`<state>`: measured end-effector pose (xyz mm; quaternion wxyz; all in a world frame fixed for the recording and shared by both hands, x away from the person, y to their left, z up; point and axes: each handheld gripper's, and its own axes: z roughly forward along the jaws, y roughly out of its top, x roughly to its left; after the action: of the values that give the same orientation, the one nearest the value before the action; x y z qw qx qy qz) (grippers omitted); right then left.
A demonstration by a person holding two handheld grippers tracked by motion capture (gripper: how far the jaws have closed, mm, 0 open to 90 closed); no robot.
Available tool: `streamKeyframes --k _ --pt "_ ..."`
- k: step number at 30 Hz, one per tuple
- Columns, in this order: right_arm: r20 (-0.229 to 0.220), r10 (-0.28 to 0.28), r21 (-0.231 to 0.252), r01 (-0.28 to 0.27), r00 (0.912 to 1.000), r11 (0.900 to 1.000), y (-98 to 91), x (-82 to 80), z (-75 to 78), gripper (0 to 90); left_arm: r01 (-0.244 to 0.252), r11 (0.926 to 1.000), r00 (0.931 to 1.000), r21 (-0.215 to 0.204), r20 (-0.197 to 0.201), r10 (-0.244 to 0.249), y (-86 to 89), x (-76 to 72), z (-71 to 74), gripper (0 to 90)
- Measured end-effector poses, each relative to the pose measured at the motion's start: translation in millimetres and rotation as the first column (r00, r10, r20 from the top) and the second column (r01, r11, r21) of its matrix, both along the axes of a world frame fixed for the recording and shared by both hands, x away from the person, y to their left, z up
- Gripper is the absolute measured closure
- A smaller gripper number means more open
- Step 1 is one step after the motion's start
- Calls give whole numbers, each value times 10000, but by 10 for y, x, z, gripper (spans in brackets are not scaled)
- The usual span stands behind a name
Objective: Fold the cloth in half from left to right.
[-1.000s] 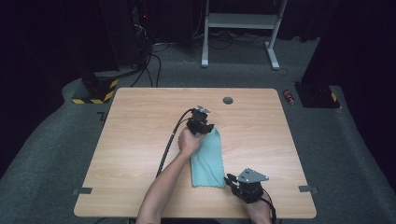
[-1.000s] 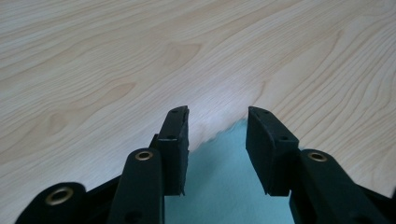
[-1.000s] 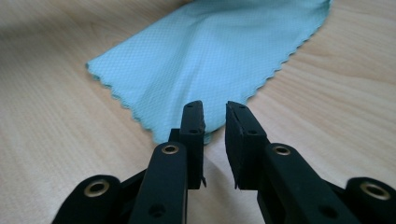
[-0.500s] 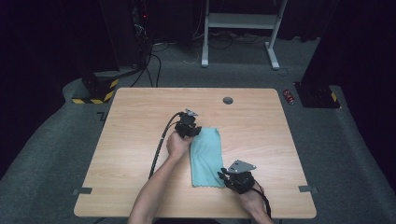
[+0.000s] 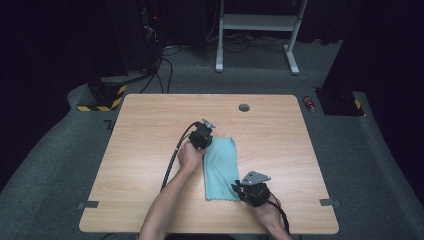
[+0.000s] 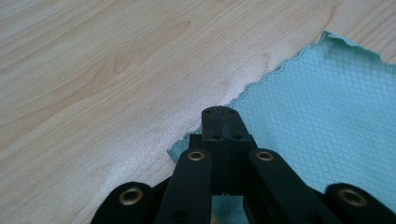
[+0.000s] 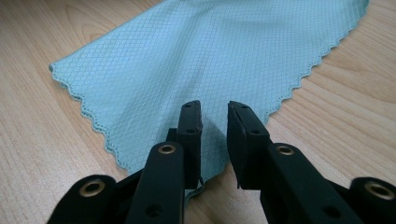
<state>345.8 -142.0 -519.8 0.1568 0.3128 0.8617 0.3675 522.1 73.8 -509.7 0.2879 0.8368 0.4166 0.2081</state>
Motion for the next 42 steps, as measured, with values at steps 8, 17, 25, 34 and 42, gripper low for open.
streamKeyframes --k 8,17,25,34,42 --pt "87 6 -11 -6 10000 10000 -10 9 -8 752 -49 9998 10000 -188 48 50 44 -7 40 900" --pt "117 29 2 -29 9999 10000 11 9 -12 746 -127 9977 9996 -666 -256 110 165 -9 68 900" --pt "124 40 -74 -39 9999 10000 23 7 -14 746 -156 9976 9993 -668 -342 134 153 -14 -2 787" --pt "93 24 -94 -23 10000 10000 26 12 -8 745 258 9983 9994 526 213 -270 52 -72 2 900" --pt "116 42 -65 -41 9999 10000 30 20 -15 746 -107 9992 9992 376 401 92 212 -124 53 900"
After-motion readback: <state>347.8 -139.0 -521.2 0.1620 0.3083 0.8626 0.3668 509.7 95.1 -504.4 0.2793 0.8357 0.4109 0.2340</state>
